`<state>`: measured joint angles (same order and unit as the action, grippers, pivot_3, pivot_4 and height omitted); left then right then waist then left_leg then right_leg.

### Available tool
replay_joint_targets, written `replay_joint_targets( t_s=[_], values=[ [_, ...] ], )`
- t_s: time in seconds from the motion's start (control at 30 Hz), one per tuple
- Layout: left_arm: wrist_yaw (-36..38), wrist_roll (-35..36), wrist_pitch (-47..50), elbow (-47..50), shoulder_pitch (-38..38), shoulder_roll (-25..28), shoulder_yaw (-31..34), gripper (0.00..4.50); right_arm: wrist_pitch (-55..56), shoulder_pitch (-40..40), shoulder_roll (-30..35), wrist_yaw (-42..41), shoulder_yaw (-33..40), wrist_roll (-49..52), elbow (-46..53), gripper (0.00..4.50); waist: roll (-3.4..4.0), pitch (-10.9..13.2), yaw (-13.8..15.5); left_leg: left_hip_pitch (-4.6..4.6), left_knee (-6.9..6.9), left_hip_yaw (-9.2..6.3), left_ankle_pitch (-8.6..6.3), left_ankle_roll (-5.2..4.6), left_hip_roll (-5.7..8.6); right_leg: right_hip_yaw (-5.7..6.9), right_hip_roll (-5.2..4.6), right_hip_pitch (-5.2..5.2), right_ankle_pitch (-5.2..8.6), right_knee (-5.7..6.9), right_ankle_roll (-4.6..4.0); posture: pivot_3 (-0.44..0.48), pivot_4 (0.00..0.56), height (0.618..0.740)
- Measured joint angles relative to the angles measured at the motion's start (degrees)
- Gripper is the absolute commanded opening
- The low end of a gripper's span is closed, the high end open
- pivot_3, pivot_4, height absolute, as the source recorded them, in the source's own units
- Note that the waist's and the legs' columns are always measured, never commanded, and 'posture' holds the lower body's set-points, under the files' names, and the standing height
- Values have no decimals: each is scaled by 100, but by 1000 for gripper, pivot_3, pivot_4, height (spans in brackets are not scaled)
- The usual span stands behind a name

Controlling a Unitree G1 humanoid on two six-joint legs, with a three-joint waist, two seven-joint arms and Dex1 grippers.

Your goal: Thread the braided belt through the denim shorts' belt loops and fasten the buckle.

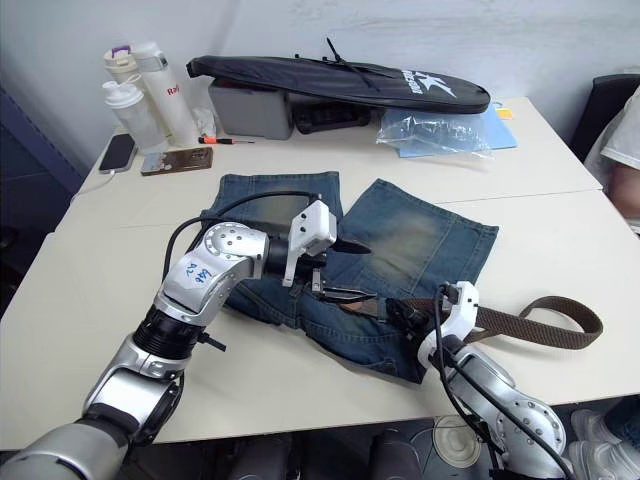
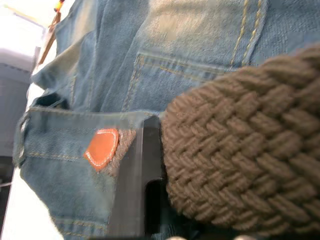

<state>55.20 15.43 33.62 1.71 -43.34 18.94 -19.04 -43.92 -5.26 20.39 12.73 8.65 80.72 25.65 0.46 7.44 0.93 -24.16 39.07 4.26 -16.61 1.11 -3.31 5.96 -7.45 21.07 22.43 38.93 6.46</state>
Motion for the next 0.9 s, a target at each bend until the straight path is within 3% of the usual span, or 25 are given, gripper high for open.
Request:
replay_joint_targets(
  t_s=[0.2,0.43,0.63,0.8,0.9],
  values=[
    [76,-98,-174,-51,-5,-1,-121,4500,-193,-392,654,-185,351,541,433,4384,-3,2,91,-4,5,1,-1,0,10,-1,-10,-2,0,-4,0,0,150,645],
    [163,-136,-360,-278,-67,-125,-174,4500,-275,-1640,1481,-634,998,1165,1020,4455,-4,3,180,-4,6,5,-3,-5,19,-2,-18,-6,-1,-9,2,0,150,645],
    [247,-146,-483,-347,-99,-191,-177,4500,-294,-2130,2236,-1281,1593,1247,1497,4455,-2,5,200,0,3,5,-3,-5,12,0,-8,-13,-1,-25,2,0,150,645],
    [400,-214,-594,-519,-140,-108,-178,4500,-273,-1998,3339,-2634,1901,-11,2366,4455,-9,9,200,7,-4,4,-2,-6,8,19,2,-35,-2,-51,4,0,150,645],
    [632,-275,-754,-707,-187,189,-176,4500,-226,-1517,4230,-3239,1552,-1215,2421,4455,-4,9,190,10,-7,6,-2,-4,8,19,0,-41,-3,-74,5,0,150,645]
  ],
)
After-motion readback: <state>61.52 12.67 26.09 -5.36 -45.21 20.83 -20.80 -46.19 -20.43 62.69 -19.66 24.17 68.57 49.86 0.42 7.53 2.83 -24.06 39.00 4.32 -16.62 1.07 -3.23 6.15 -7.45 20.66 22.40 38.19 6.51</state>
